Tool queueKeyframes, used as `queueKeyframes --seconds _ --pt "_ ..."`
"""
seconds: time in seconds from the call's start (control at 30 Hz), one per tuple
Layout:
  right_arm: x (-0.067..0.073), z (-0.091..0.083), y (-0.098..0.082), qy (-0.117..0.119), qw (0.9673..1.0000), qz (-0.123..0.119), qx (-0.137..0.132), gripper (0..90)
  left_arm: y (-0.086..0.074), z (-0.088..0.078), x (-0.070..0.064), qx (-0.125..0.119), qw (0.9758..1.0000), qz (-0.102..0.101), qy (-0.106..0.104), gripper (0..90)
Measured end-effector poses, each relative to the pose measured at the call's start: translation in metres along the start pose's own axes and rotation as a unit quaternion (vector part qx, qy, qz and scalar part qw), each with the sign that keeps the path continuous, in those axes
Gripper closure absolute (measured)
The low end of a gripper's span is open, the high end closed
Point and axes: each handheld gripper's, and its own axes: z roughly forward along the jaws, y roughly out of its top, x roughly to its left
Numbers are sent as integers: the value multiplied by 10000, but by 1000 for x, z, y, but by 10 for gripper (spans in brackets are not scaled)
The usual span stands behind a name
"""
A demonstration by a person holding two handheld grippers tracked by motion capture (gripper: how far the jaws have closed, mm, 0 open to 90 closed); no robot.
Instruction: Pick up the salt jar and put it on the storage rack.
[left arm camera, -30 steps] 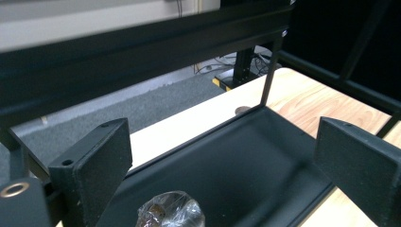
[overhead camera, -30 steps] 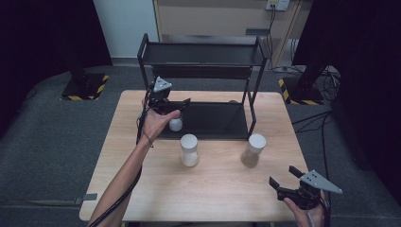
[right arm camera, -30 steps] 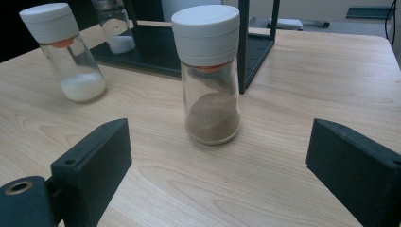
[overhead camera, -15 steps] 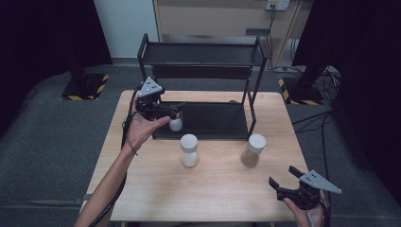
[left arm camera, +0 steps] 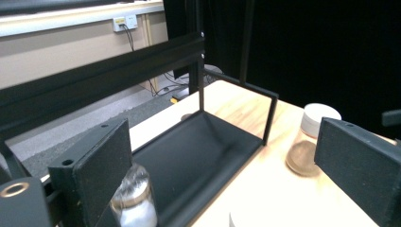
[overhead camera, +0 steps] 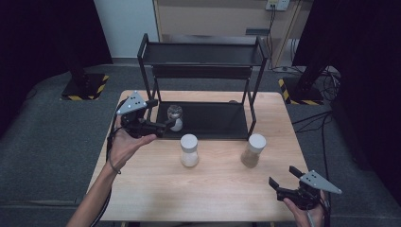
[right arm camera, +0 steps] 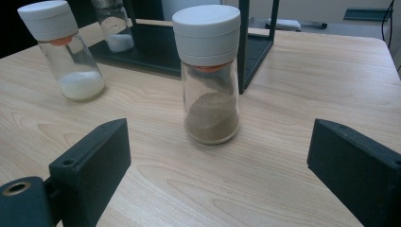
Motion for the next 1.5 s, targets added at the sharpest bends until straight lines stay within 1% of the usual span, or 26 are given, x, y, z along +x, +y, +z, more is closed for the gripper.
queueKeyframes --seconds 0.1,0.13,0.2,0.27,0.3,0.33,0.4,0.43,0.5,0.57,0.6,0.63,0.67,0.7,0.73,0.77,0.83,0.93,1.03,1.1,1.13,1.2,1.27,1.37,1.43,1.5 --pt "1 0 0 0 10000 -23 9 66 -11 -13 -5 40 10000 62 -14 39" --pt "1 0 0 0 10000 -23 9 66 -11 -13 -5 40 10000 62 -14 39" --pt "1 0 1 -6 10000 -27 11 65 -18 -19 -6 32 10000 60 -62 39" --pt "1 0 1 -7 10000 -24 16 62 -23 -25 -9 60 9999 85 -48 39" --pt "1 1 1 -7 10000 -32 26 62 -30 -30 -11 34 9999 59 -80 39" --pt "1 1 1 -7 10000 -32 26 62 -30 -30 -11 34 9999 59 -80 39" --pt "2 1 1 -17 10000 -37 33 56 -40 -37 -14 58 9999 67 -72 39" --pt "2 1 1 -22 10000 -40 31 55 -40 -37 -14 58 9999 67 -72 39" --pt "2 1 1 -25 10000 -36 26 52 -50 -43 -16 38 10000 32 -50 40" --pt "2 1 1 -27 10000 -37 24 52 -53 -44 -16 41 10000 32 -54 40" --pt "2 1 1 -21 10000 -35 26 49 -60 -48 -16 36 10000 -20 -55 40" --pt "2 1 1 -21 10000 -35 26 49 -60 -48 -16 36 10000 -20 -55 40" --pt "2 1 1 -24 10000 -36 24 45 -68 -50 -16 -4 10000 -39 -73 40" --pt "2 1 1 -24 10000 -36 24 45 -68 -50 -16 -4 10000 -39 -73 40" --pt "1 1 1 -11 10000 -24 27 44 -75 -53 -16 5 9999 -53 -87 40" --pt "1 1 1 -4 10000 -20 30 44 -75 -53 -16 5 9999 -53 -87 40" --pt "1 1 1 -2 10000 -21 27 44 -83 -55 -16 -4 9999 -80 -69 40" --pt "1 1 0 -18 10000 -6 16 43 -97 -59 -14 -111 9996 -244 -132 40" --pt "-1 0 0 -5 10000 24 1 39 -109 -62 -14 -89 9991 -387 -137 40" --pt "0 0 0 -37 10000 34 9 32 -116 -64 -15 -64 9991 -408 -63 40" --pt "0 0 -1 -36 10000 51 1 32 -121 -65 -14 -84 9988 -483 -68 40" --pt "-1 -1 -1 -65 10000 71 -12 28 -128 -67 -17 -84 9988 -473 30 39" --pt "-1 -1 -1 -68 9999 85 -20 28 -135 -68 -17 -101 9985 -545 39 39" --pt "-1 -2 -2 -73 9999 71 -41 28 -143 -69 -22 -94 9987 -472 167 36" --pt "0 -1 -1 -73 10000 48 -34 27 -147 -68 -22 -84 9988 -466 151 36" --pt "0 -2 0 -67 10000 30 12 25 -154 -66 -25 -44 9987 -448 227 36"
